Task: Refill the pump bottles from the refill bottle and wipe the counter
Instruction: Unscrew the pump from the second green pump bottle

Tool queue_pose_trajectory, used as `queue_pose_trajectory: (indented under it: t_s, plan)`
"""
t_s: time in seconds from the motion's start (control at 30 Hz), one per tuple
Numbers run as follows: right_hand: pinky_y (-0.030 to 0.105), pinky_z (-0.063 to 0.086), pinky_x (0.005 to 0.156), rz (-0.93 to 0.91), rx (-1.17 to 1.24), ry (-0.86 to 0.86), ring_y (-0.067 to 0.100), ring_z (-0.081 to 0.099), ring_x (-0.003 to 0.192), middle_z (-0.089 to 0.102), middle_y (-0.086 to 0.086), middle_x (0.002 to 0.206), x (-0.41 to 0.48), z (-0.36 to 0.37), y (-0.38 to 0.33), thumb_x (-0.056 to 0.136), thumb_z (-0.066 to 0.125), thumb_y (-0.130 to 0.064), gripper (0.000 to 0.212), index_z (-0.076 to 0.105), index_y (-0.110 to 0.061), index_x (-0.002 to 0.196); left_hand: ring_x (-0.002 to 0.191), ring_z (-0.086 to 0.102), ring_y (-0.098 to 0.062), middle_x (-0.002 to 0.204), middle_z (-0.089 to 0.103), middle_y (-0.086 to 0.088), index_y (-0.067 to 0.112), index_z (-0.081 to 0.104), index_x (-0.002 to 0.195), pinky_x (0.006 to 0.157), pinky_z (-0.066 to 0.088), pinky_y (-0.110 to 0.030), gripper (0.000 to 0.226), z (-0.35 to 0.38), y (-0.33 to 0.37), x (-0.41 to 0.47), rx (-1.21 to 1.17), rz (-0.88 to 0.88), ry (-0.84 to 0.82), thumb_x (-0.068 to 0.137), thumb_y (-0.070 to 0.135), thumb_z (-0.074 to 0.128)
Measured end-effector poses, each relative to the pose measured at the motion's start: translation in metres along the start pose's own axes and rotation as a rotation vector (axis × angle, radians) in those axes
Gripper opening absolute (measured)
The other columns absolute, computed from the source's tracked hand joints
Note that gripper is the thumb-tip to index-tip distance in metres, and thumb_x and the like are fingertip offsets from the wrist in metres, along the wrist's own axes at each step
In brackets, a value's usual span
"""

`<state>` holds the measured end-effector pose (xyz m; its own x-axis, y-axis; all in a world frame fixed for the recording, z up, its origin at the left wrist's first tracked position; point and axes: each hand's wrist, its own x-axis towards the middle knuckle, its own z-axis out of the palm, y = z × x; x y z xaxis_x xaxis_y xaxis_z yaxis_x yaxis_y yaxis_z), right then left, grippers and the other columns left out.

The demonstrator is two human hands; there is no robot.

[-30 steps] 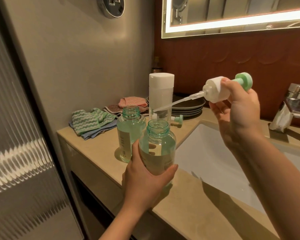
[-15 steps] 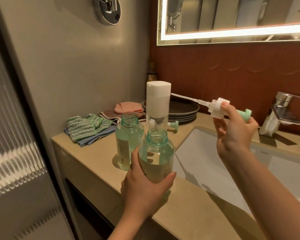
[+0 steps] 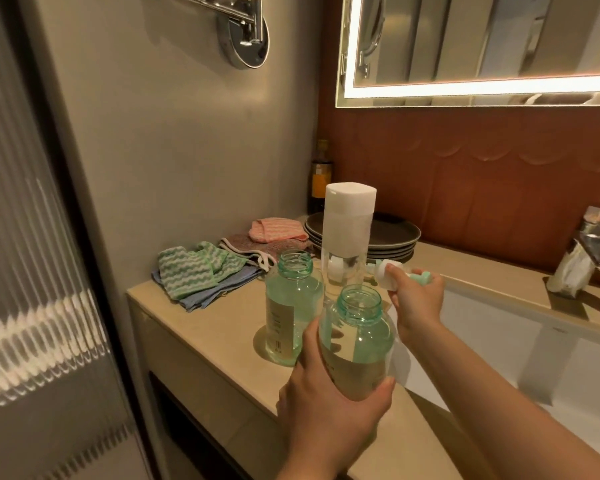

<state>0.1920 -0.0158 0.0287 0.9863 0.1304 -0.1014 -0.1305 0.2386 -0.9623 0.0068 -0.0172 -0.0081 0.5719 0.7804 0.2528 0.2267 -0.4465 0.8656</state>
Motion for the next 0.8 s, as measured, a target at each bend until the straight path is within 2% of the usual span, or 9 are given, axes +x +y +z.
queue_pose_trajectory:
  t_s: [0.07,0.13,0.23,0.4,0.47,0.6,0.7,0.8]
  plan:
    - [0.037,0.052,0.083,-0.003,-0.024,-0.003,0.026,0.057,0.101,0.051,0.013,0.122,-0.003,0.008,0.003,0.078,0.074,-0.021,0.045,0.043,-0.021,0.111,0.116,0.049,-0.013,0.122,0.046,0.023,0.062,-0.006,0.118,0.101,0.038,-0.032,0.098,-0.001,0.002,0.0,0.008,-0.021,-0.01,0.045,0.074,0.059]
    - [0.031,0.046,0.071,-0.011,-0.049,0.01,0.024,0.055,0.099,0.048,0.013,0.125,-0.007,0.014,0.005,0.08,0.072,-0.021,0.047,0.043,-0.017,0.118,0.117,0.049,-0.012,0.125,0.047,0.022,0.061,-0.008,0.117,0.1,0.037,-0.031,0.099,-0.003,0.002,0.001,0.009,-0.041,-0.005,0.04,0.078,0.052]
    - [0.022,0.038,0.061,-0.017,-0.081,0.019,0.022,0.05,0.096,0.046,0.014,0.129,-0.006,0.015,0.01,0.082,0.07,-0.02,0.051,0.042,-0.011,0.124,0.117,0.049,-0.01,0.124,0.047,0.024,0.061,-0.007,0.117,0.1,0.037,-0.03,0.099,-0.004,0.003,0.001,0.003,-0.039,0.001,0.038,0.079,0.049]
    - [0.03,0.041,0.074,0.011,-0.102,-0.002,0.023,0.052,0.096,0.05,0.014,0.125,-0.006,0.013,0.011,0.082,0.07,-0.02,0.051,0.042,-0.011,0.123,0.114,0.047,-0.007,0.099,0.035,0.036,0.063,-0.007,0.115,0.1,0.035,-0.029,0.096,-0.003,0.002,0.001,-0.008,-0.015,0.0,0.04,0.076,0.052]
    - [0.029,0.041,0.071,0.015,-0.112,-0.024,0.023,0.052,0.096,0.051,0.014,0.123,-0.007,0.013,0.01,0.083,0.069,-0.02,0.05,0.042,-0.011,0.124,0.112,0.046,-0.007,0.097,0.032,0.038,0.064,-0.007,0.114,0.1,0.034,-0.029,0.095,-0.003,0.003,0.0,-0.01,-0.015,-0.003,0.042,0.075,0.054]
    - [0.022,0.039,0.057,-0.001,-0.137,-0.095,0.021,0.052,0.091,0.051,0.012,0.116,-0.007,0.016,0.012,0.083,0.069,-0.02,0.05,0.042,-0.008,0.123,0.113,0.048,-0.009,0.105,0.038,0.03,0.063,-0.007,0.116,0.101,0.037,-0.031,0.096,-0.003,0.002,0.0,-0.012,-0.011,0.0,0.041,0.076,0.052]
    - [0.028,0.045,0.073,0.013,-0.164,-0.112,0.024,0.055,0.095,0.054,0.012,0.117,-0.008,0.023,0.018,0.08,0.071,-0.022,0.054,0.043,-0.008,0.124,0.114,0.049,-0.011,0.109,0.04,0.029,0.064,-0.006,0.116,0.102,0.038,-0.032,0.096,-0.002,0.002,0.0,-0.018,-0.01,0.0,0.043,0.074,0.055]
    - [0.035,0.05,0.084,0.001,-0.189,-0.148,0.029,0.06,0.098,0.059,0.015,0.116,-0.007,0.034,0.028,0.075,0.076,-0.027,0.06,0.047,-0.008,0.123,0.114,0.049,-0.011,0.104,0.038,0.031,0.064,-0.003,0.117,0.101,0.039,-0.031,0.095,-0.001,0.001,0.0,-0.023,0.001,0.011,0.04,0.076,0.053]
